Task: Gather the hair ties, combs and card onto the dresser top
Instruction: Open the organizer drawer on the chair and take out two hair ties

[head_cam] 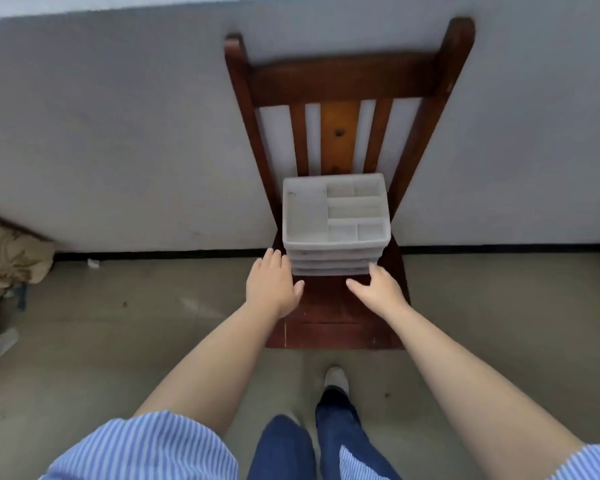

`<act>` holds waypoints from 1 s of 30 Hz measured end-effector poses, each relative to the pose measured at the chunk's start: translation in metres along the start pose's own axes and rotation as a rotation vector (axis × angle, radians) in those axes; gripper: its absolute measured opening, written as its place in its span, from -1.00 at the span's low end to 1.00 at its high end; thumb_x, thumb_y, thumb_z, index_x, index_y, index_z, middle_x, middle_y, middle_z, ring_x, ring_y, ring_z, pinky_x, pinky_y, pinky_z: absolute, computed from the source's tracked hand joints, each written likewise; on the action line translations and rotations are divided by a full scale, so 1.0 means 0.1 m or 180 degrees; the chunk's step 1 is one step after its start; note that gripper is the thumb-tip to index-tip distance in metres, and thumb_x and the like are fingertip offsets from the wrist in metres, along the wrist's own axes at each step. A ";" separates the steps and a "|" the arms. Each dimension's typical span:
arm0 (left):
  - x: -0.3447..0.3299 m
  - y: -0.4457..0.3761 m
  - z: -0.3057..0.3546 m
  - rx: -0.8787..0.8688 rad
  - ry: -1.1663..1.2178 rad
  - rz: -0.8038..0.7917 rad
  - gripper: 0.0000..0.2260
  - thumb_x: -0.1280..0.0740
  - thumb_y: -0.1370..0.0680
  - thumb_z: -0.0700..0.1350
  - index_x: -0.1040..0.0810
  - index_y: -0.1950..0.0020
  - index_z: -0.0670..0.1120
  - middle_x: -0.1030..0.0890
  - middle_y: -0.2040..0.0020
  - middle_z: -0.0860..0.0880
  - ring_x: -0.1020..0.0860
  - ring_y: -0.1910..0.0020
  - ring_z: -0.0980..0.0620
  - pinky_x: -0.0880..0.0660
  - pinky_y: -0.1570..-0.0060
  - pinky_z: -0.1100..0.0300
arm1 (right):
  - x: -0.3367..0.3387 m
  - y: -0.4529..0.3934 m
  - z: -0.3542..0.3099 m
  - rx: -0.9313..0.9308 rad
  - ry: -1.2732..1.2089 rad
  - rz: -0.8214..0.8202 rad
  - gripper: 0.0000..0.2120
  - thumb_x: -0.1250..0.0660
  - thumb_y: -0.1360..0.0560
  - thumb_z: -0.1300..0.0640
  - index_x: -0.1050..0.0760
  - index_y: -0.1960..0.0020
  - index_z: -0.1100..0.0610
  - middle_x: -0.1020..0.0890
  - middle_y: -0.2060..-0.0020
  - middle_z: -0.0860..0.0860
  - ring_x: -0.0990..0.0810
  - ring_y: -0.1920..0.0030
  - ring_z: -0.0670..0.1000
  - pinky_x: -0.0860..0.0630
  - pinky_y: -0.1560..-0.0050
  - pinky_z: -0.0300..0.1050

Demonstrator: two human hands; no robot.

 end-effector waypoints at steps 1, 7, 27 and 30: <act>-0.01 -0.16 -0.02 -0.0049 -0.0003 0.0006 -0.49 -0.18 -0.58 0.05 -0.25 -0.41 -0.24 -0.30 -0.46 -0.17 -0.15 -0.49 -0.11 -0.15 -0.46 0.04 | -0.06 -0.16 -0.02 -0.0095 -0.0199 -0.0081 -0.41 -0.26 -0.51 0.01 -0.18 -0.44 0.23 -0.29 -0.44 0.16 -0.26 -0.43 0.13 -0.26 -0.42 -0.04; -0.37 -1.01 -0.10 -0.0586 -0.0268 -0.0072 -0.48 -0.07 -0.63 -0.05 0.01 -0.52 -0.21 -0.04 -0.56 -0.15 0.02 -0.54 -0.09 0.02 -0.52 0.03 | -0.53 -0.95 0.08 -0.1066 -0.2414 0.0184 -0.67 -0.30 -0.48 0.22 -0.37 -0.22 0.25 -0.46 -0.10 0.09 -0.45 -0.12 0.06 -0.39 -0.27 0.00; -0.70 -1.19 -0.14 -0.0894 0.0028 -0.0044 -0.49 -0.12 -0.62 -0.20 0.00 -0.51 -0.24 0.00 -0.55 -0.21 0.10 -0.53 -0.18 0.10 -0.50 -0.05 | -1.38 -0.24 0.76 -0.2007 -0.5602 0.0482 -0.57 0.19 -0.45 0.57 -0.36 0.19 0.21 -0.48 0.17 0.16 -0.50 0.03 0.13 -0.36 -0.18 0.02; -0.67 -0.95 0.07 -0.1447 0.0056 0.0292 -0.52 -0.37 -0.40 -0.35 -0.42 -0.31 -0.34 -0.44 -0.34 -0.36 -0.37 -0.35 -0.34 -0.32 -0.32 -0.22 | -1.37 -0.13 0.74 -0.1998 -0.5276 0.0146 -0.60 0.14 -0.48 0.54 -0.39 0.13 0.21 -0.51 0.13 0.15 -0.48 -0.05 0.14 -0.36 -0.20 0.04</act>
Point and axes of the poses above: each hand's wrist, its own y-axis away from the middle knuckle, its own x-axis out of the back of the hand, z = x × y, the point moved 9 cm from there along -y, towards the middle knuckle
